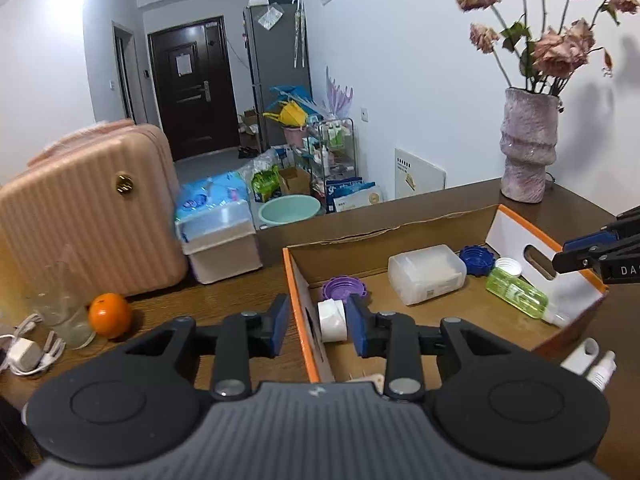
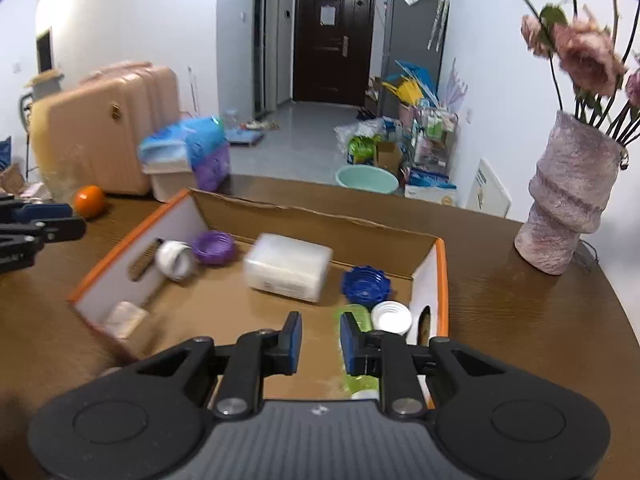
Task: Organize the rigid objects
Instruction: 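Withdraw both tools from the box back over the table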
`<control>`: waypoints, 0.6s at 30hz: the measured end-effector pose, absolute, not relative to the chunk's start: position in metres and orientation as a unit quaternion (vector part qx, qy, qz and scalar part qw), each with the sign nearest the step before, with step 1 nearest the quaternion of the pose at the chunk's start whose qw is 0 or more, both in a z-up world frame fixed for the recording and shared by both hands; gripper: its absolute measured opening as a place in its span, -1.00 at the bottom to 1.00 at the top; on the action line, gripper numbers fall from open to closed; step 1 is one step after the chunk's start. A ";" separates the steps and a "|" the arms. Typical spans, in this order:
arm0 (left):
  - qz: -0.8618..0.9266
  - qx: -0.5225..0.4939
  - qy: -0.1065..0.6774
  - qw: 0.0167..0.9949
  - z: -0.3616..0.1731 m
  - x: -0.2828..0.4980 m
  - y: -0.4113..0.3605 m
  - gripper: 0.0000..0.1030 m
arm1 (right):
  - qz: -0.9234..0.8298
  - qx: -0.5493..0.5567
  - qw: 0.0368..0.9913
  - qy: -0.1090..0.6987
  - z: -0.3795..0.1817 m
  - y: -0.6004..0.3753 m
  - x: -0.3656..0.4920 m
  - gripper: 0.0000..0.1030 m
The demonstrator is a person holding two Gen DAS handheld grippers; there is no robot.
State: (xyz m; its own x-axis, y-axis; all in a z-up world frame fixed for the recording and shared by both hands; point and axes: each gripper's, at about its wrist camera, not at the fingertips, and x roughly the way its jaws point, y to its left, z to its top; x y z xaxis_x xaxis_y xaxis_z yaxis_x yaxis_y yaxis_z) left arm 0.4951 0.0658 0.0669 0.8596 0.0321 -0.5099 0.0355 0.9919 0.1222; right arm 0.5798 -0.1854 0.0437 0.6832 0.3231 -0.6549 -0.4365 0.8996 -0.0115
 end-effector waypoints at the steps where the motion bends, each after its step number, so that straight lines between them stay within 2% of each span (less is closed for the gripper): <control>1: -0.001 0.063 0.260 0.963 0.071 0.487 0.066 -0.25 | 0.211 -0.085 0.915 0.335 0.048 -0.184 0.571 -0.59; 4: -0.005 0.057 0.242 0.969 0.082 0.459 0.063 -0.02 | 0.219 -0.084 0.917 0.323 0.059 -0.182 0.548 -0.47; 7: -0.004 0.054 0.228 0.972 0.087 0.437 0.059 0.49 | 0.223 -0.077 0.922 0.307 0.068 -0.184 0.524 -0.46; 12: -0.014 0.050 0.197 0.979 0.086 0.398 0.050 0.60 | 0.221 -0.032 0.947 0.230 0.074 -0.194 0.476 -0.40; 14: -0.016 0.036 0.155 0.987 0.085 0.379 0.048 0.84 | 0.218 -0.023 0.956 0.196 0.072 -0.197 0.456 -0.32; 16: -0.018 0.031 0.122 0.992 0.083 0.362 0.045 0.87 | 0.224 -0.013 0.960 0.171 0.069 -0.199 0.437 -0.14; 18: -0.023 0.027 0.098 0.995 0.081 0.345 0.041 0.87 | 0.229 -0.004 0.960 0.158 0.065 -0.201 0.422 -0.12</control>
State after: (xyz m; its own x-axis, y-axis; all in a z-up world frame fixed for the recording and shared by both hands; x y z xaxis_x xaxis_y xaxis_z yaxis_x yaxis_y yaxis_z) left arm 0.3453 0.0411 0.0810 0.9797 -0.0412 -0.1962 0.0517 0.9975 0.0486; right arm 0.4216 -0.2006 0.0652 0.8448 0.4396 -0.3049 -0.4419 0.8947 0.0653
